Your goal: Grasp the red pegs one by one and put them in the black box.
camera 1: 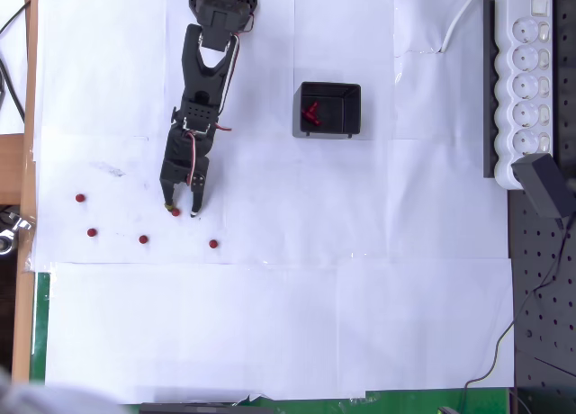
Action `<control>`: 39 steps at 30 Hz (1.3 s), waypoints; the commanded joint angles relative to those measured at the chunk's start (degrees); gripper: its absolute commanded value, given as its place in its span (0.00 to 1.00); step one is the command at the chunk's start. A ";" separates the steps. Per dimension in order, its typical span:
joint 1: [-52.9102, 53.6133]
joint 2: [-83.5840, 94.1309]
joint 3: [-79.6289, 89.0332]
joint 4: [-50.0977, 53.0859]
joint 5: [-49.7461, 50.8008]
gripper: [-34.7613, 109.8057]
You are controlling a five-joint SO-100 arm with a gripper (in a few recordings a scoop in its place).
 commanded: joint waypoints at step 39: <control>-59.68 -27.51 25.84 92.72 -41.40 0.24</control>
